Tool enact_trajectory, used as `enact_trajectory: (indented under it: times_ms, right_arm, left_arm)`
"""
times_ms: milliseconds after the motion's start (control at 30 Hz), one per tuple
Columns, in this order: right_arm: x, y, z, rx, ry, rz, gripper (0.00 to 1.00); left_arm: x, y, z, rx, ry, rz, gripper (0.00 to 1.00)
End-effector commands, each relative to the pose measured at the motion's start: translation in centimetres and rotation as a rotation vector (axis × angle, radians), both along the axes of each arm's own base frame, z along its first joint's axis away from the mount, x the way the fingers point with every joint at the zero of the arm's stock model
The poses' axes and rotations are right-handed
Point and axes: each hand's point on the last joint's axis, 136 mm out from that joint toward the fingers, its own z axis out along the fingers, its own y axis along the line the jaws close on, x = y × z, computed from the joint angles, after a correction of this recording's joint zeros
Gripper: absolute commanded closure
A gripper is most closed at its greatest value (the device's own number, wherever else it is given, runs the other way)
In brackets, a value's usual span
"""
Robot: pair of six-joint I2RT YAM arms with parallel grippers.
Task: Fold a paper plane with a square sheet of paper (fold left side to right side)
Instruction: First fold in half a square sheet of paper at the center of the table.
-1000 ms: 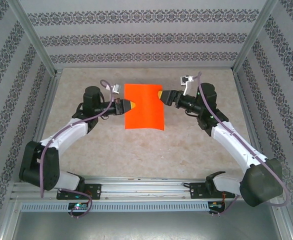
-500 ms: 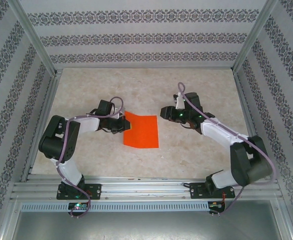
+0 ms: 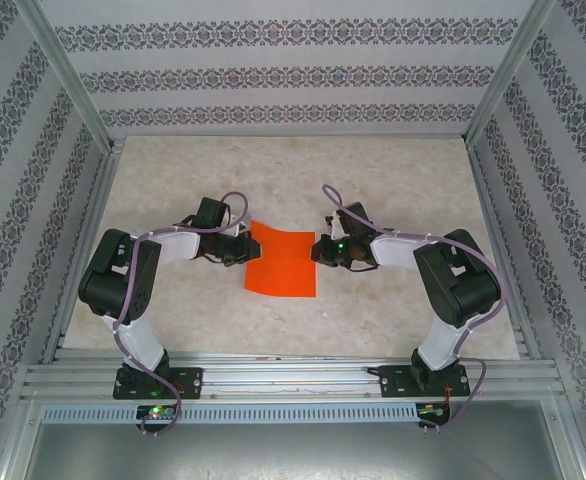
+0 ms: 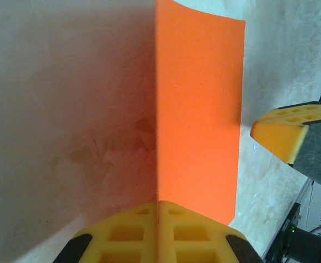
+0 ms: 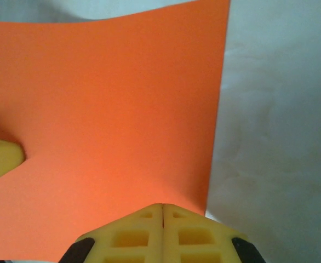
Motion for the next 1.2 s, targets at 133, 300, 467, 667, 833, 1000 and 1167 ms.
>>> enact_trajectory:
  times_ms: [133,300,467,667,833,1000,1167]
  right_arm:
    - [-0.4,-0.6,-2.0,-0.078,0.054,-0.007,1.0]
    - [-1.0,-1.0,-3.4,-0.111,0.093,0.004,1.0]
    - [-1.1,-1.1,-3.6,-0.13,0.093,0.013,1.0]
    - [-1.0,-0.6,-3.2,-0.12,0.082,0.026,1.0]
    - [-0.9,-0.1,-2.8,-0.1,0.076,0.031,1.0]
    - [-0.9,0.2,-2.7,-0.087,0.072,0.035,1.0]
    - [-0.8,0.5,-2.4,-0.071,0.062,0.035,1.0]
  left_arm:
    - [-0.1,-0.4,1.5,-0.02,-0.017,-0.021,0.83]
    - [-0.2,-0.8,3.1,-0.051,-0.036,-0.028,0.7]
    - [-0.3,-1.3,5.0,-0.098,-0.058,-0.039,0.59]
    - [-0.2,-2.8,6.2,-0.156,-0.064,-0.073,0.51]
    - [0.1,-4.6,6.2,-0.191,-0.063,-0.1,0.47]
    - [0.4,-6.4,6.0,-0.2,-0.067,-0.13,0.45]
    - [0.5,-7.4,5.0,-0.186,-0.054,-0.14,0.48]
